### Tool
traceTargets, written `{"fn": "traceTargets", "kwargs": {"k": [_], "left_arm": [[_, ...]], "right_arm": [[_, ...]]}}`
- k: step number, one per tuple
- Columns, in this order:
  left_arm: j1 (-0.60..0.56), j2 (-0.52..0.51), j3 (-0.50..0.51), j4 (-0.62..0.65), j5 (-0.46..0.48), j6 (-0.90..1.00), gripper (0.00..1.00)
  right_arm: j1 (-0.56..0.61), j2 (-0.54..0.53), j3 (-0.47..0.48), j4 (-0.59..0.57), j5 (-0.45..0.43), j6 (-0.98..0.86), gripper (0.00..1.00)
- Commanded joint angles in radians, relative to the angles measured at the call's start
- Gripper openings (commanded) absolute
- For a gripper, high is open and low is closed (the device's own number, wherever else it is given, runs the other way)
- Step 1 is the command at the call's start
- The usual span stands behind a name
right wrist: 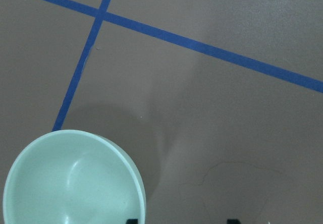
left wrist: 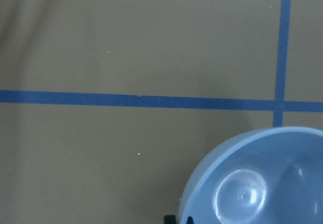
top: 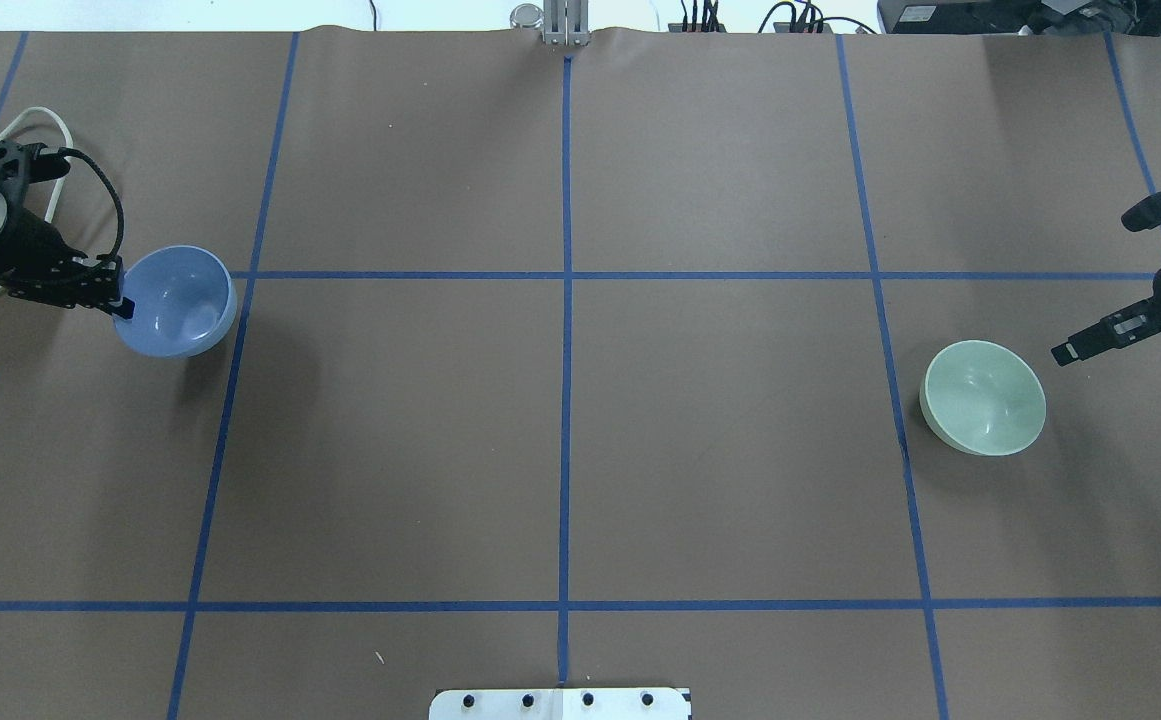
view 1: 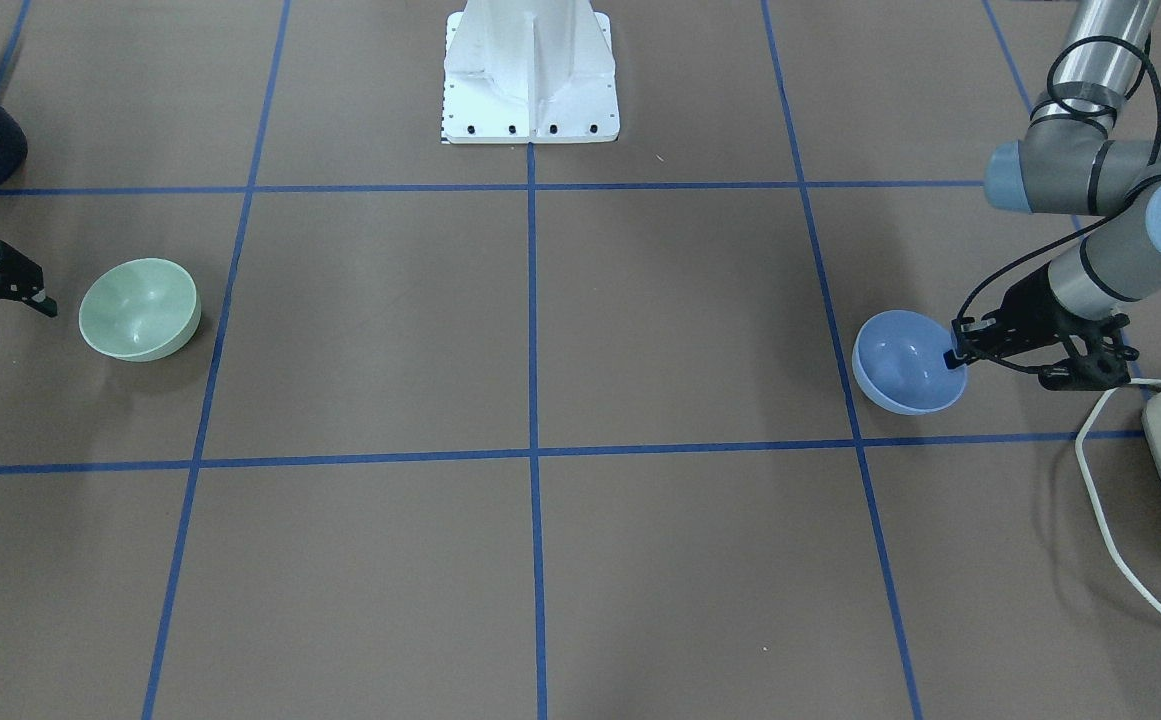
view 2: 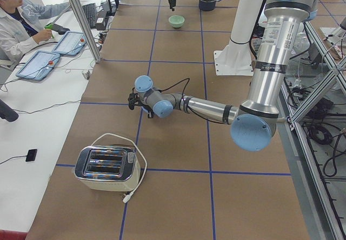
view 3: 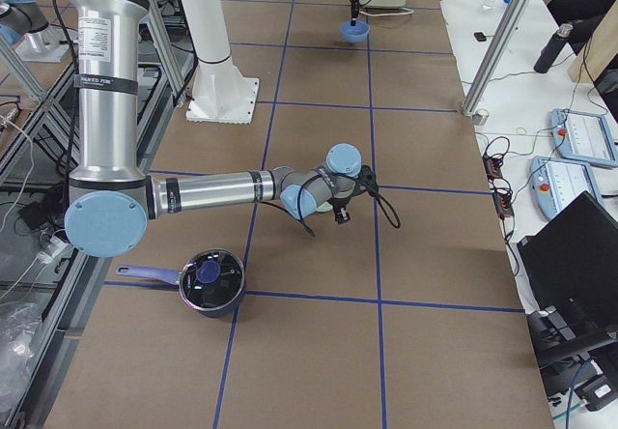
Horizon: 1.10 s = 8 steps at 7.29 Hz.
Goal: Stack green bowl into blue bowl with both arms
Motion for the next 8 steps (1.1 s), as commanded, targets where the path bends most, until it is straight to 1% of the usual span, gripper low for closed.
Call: {"fn": "traceTargets", "kwargs": {"k": [1,2,3,4,5,6,7,8], "left_arm": [[0.001,-0.012,-0.064,0.038,0.000,-0.081,0.00],[0.001,-0.041,-0.101,0.088,0.001,-0.126,0.00],[0.036,-0.072,-0.140,0.142,0.010,-0.187,0.00],[0.093,-0.080,-0.179,0.153,0.041,-0.267,0.00],[0.163,-0.090,-0.216,0.156,0.099,-0.342,0.00],[0.208,-0.150,-0.222,0.203,0.106,-0.420,0.00],[0.231,-0.228,-0.225,0.290,0.118,-0.453,0.00],[0.274,-0.262,-0.251,0.341,0.157,-0.491,0.00]], "right_arm": [[-0.027,-0.001,-0.001,0.007,-0.016,0.003,0.83],[-0.047,-0.002,-0.003,0.024,-0.018,0.004,0.83],[-0.096,-0.002,-0.007,0.051,-0.027,0.027,0.82],[-0.140,-0.002,-0.024,0.103,-0.066,0.064,0.80],[-0.164,-0.001,-0.064,0.158,-0.074,0.073,0.80],[-0.165,0.002,-0.069,0.169,-0.073,0.072,0.80],[-0.165,-0.001,-0.067,0.171,-0.071,0.072,0.79],[-0.162,-0.002,-0.058,0.171,-0.064,0.072,0.73]]}}
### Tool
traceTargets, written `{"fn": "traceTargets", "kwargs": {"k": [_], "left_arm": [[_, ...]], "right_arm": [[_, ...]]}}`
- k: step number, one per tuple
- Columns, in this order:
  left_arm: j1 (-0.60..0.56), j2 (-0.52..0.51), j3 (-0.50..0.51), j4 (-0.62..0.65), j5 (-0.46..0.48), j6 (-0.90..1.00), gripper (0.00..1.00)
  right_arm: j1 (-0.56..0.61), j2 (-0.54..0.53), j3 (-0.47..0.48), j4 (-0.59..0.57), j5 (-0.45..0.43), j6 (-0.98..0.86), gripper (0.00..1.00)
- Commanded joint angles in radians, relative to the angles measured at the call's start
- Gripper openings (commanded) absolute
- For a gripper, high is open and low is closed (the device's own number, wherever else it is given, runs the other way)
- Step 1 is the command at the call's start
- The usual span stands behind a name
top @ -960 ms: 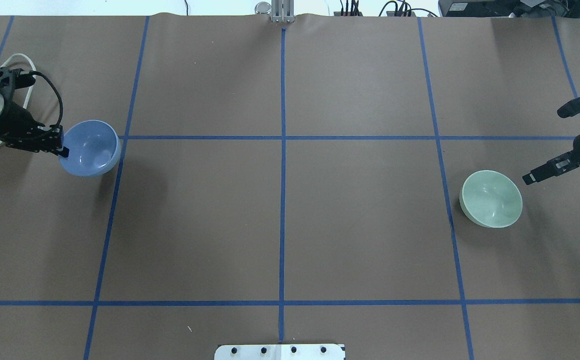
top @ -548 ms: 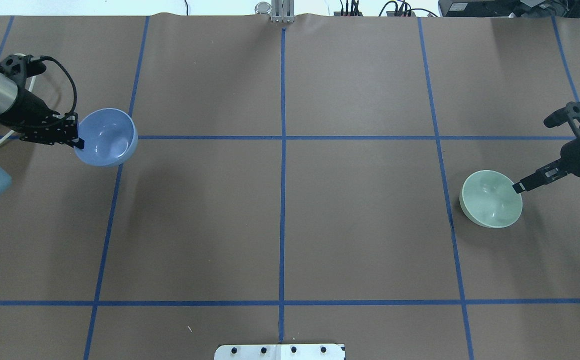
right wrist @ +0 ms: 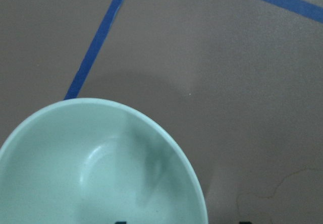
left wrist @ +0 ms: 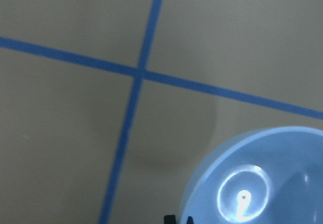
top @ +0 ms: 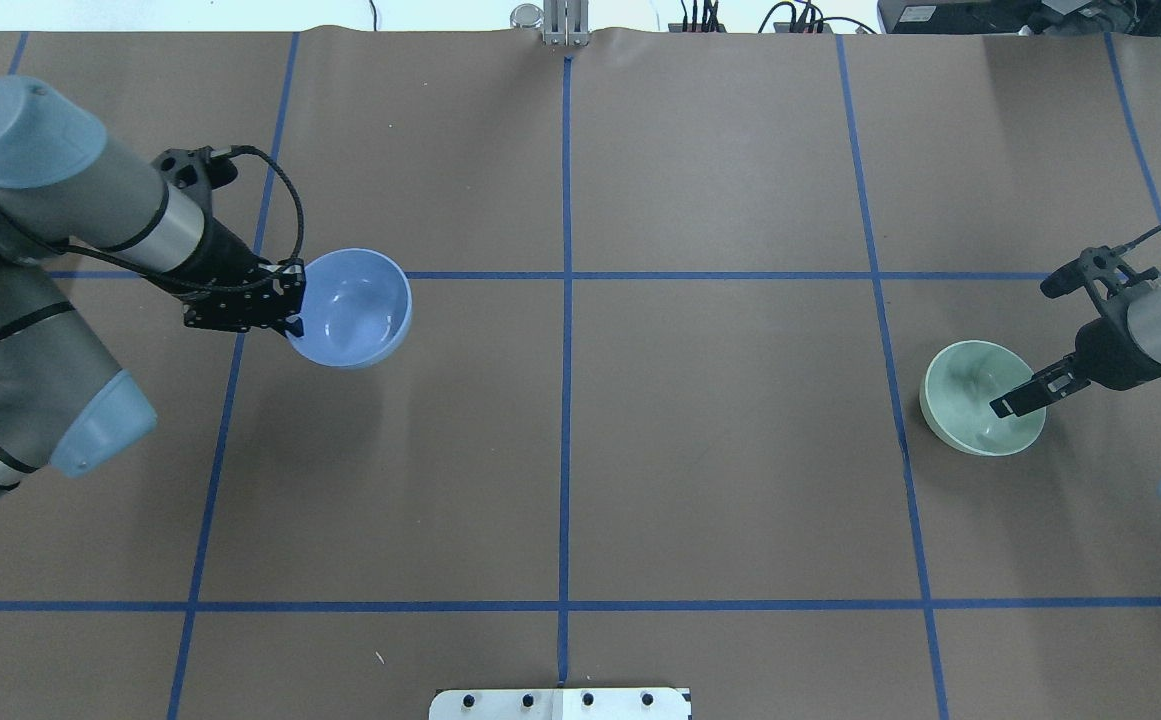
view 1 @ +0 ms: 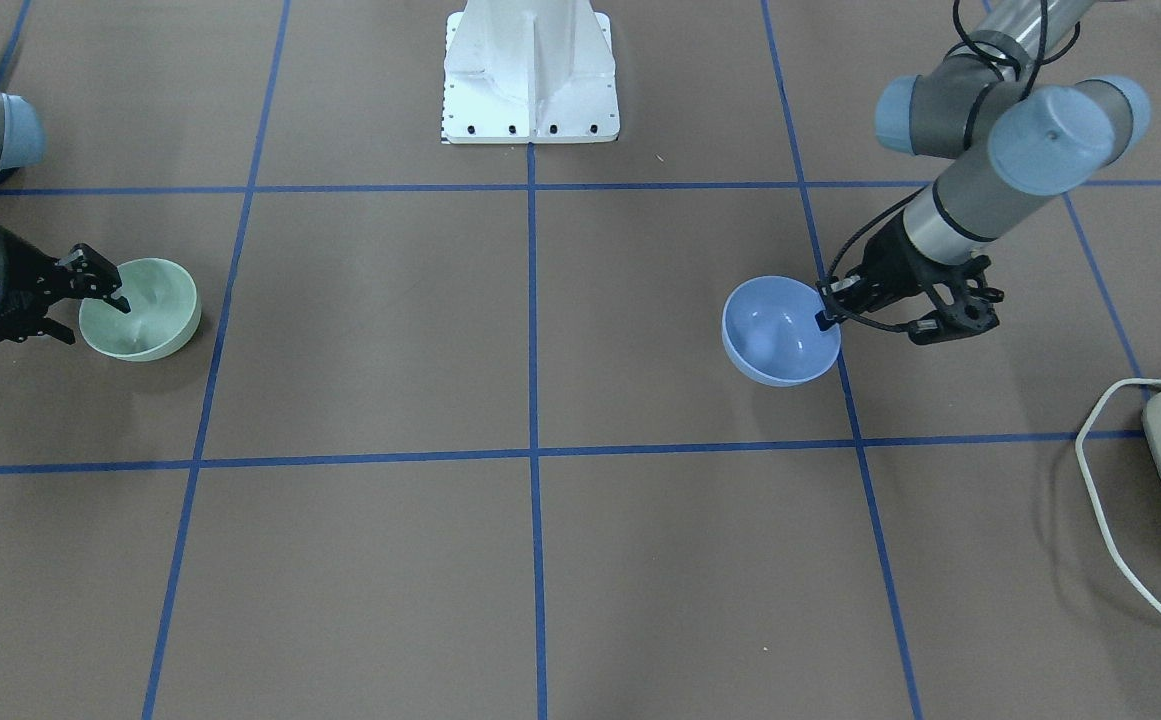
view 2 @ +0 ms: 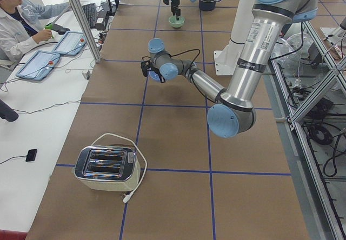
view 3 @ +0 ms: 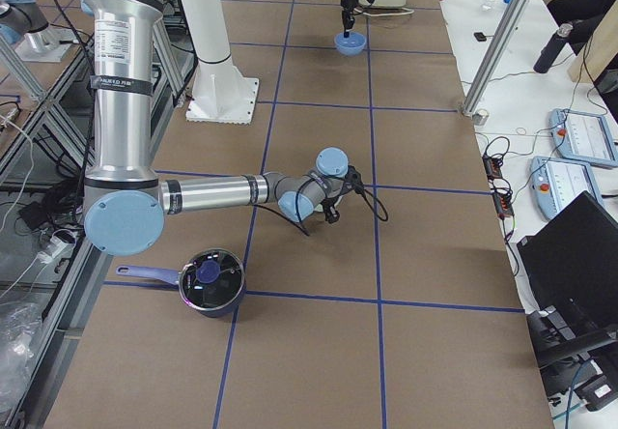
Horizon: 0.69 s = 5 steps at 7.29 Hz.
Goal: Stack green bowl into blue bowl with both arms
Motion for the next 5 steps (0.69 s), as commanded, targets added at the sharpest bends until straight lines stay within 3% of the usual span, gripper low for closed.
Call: {"fn": "traceTargets", "kwargs": {"k": [1,4,5], "left_arm": [[0.075,-0.060,-0.029,0.074,0.061,-0.082,0.00],[0.210,-0.112,-0.026,0.075,0.157,-0.195,0.00],[0.250,-0.127,-0.023,0.075,0.177,-0.215,0.00]], "right_arm": [[0.002,-0.006,0.014,0.005,0.009,-0.002,0.62],[0.005,-0.011,0.013,0.005,0.017,-0.012,0.38],[0.007,-0.011,0.013,0.005,0.017,-0.012,0.36]]}}
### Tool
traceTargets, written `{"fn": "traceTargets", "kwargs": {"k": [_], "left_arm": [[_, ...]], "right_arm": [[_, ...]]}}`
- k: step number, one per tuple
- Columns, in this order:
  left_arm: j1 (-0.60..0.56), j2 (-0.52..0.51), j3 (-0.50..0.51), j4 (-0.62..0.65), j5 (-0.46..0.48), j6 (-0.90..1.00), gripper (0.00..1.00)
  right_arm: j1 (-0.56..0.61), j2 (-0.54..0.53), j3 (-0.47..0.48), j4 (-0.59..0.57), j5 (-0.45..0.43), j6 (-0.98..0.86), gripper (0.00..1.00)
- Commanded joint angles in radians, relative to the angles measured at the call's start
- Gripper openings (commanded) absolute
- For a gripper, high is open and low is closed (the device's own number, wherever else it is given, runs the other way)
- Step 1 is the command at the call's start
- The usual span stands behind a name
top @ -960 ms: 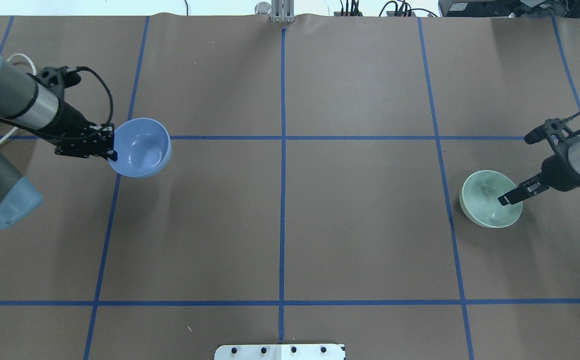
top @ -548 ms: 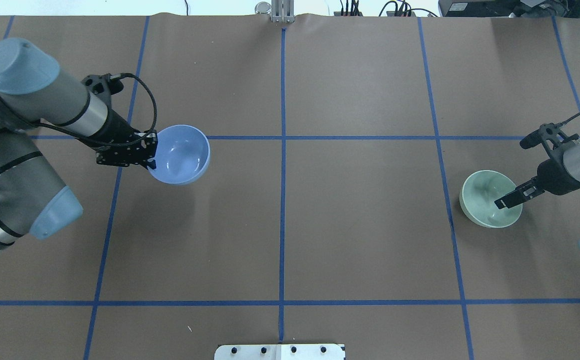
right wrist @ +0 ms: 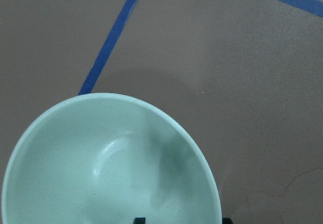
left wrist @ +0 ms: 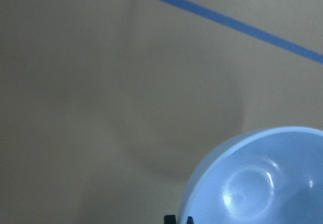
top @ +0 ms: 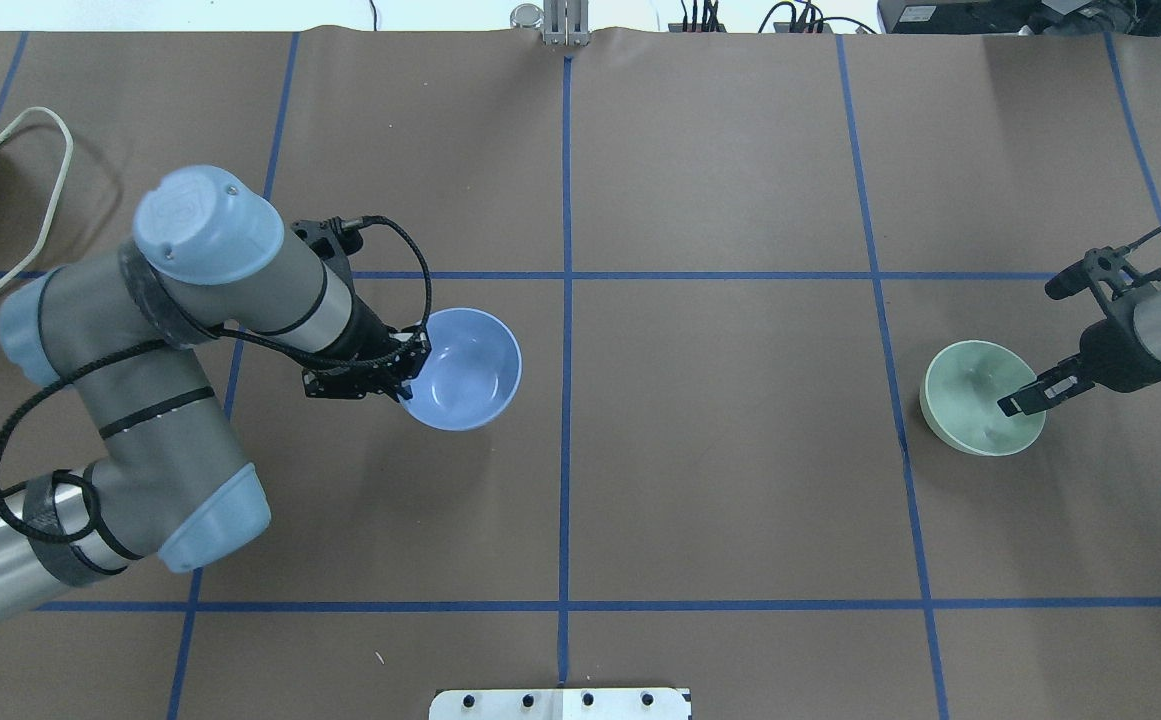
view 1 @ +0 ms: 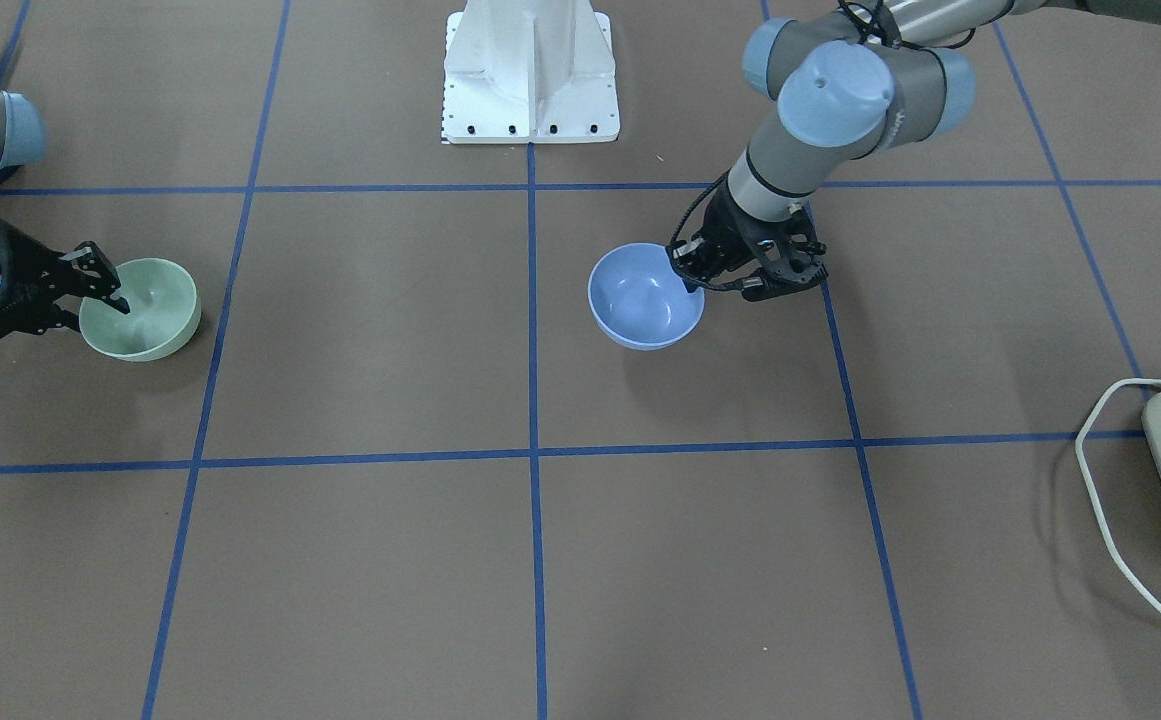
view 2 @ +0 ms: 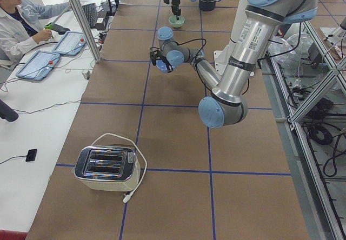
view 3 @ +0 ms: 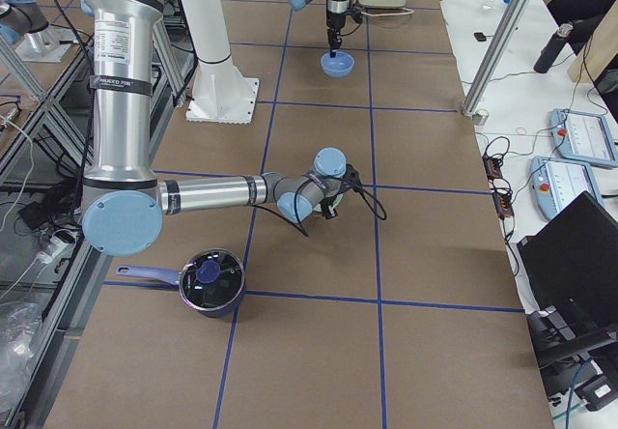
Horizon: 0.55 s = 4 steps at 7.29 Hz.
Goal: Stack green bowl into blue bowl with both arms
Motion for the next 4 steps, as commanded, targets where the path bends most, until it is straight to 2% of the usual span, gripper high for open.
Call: {"fn": "traceTargets", "kwargs": {"k": [1,4], "left_arm": [[0.059,-0.043,0.012,0.001,0.032,-0.054,0.00],[0.088,-0.110,0.069,0.001,0.061,-0.086,0.00]], "right_arm": [[0.001,0.001,0.000,0.000,0.001,-0.001,0.29],[0.014,0.004,-0.002,-0.003,0.011,-0.001,0.09]]}}
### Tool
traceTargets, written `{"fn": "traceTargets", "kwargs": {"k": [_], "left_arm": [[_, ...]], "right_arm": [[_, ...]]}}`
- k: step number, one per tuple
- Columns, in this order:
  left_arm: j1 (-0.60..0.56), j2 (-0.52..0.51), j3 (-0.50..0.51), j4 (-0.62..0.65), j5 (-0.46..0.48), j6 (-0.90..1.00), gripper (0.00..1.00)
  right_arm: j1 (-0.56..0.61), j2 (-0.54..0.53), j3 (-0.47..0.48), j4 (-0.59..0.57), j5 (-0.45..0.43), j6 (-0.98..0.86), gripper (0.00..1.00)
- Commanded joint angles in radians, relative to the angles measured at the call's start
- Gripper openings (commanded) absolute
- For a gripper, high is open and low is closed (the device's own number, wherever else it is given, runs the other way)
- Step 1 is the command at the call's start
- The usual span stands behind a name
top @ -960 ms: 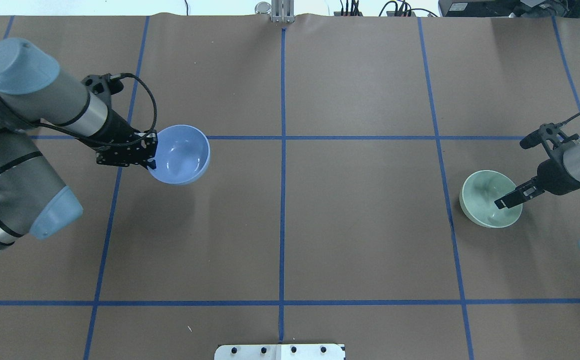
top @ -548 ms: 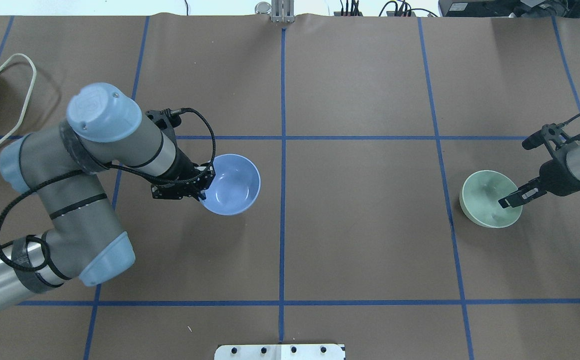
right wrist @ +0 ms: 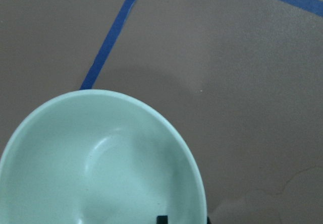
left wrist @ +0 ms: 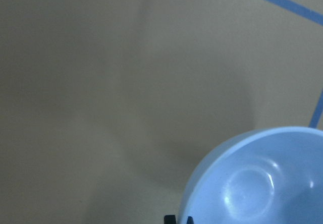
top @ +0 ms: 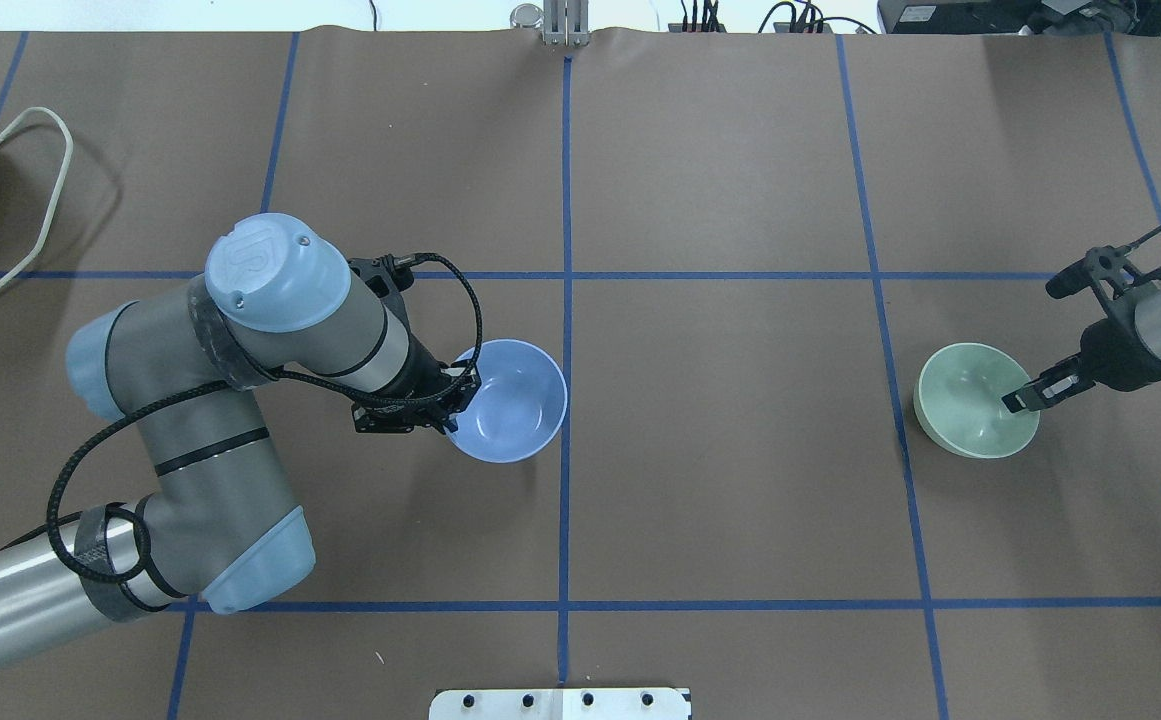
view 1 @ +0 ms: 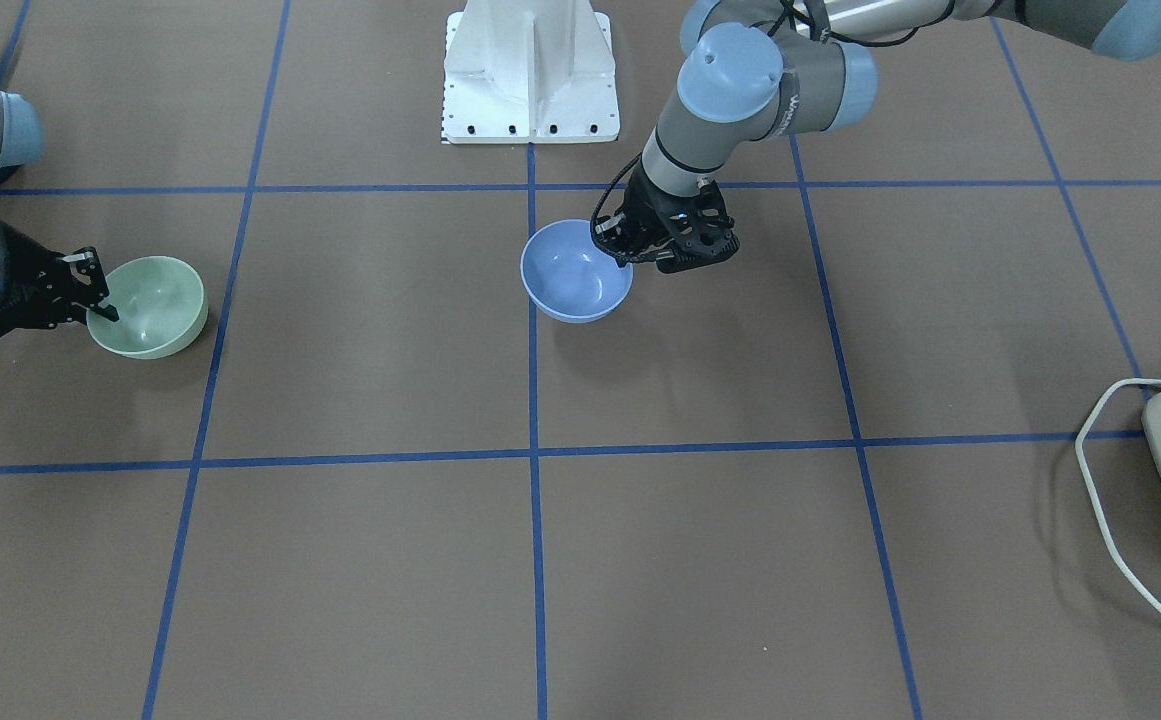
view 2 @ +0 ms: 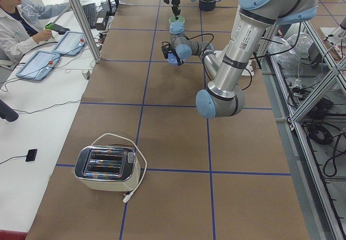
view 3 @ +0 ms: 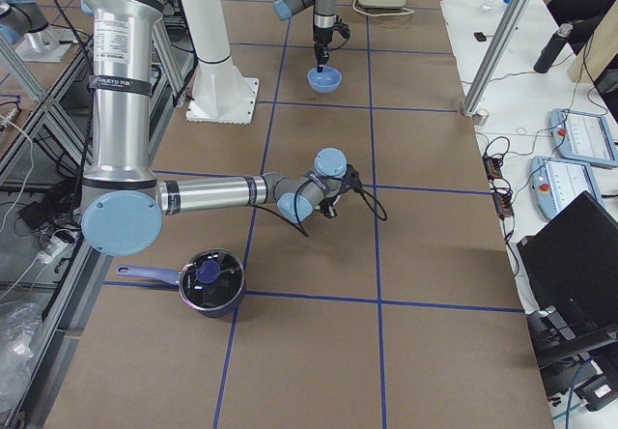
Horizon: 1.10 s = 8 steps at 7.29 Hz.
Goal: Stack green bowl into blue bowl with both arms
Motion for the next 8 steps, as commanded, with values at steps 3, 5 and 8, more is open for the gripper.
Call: {"fn": "traceTargets", "kwargs": {"k": [3,5,8], "left_arm": [[0.037,-0.067,0.060,0.001,0.033,-0.029,0.00],[0.056,-0.081,0.088,-0.003,0.074,-0.044,0.00],[0.055,-0.083,0.088,-0.007,0.074,-0.035,0.06]], "right_arm": [[0.023,0.003,-0.003,-0.005,0.037,0.000,0.00],[0.074,0.017,0.000,-0.017,0.094,0.011,0.00],[0.118,0.121,0.142,-0.296,0.138,0.021,0.00]]}}
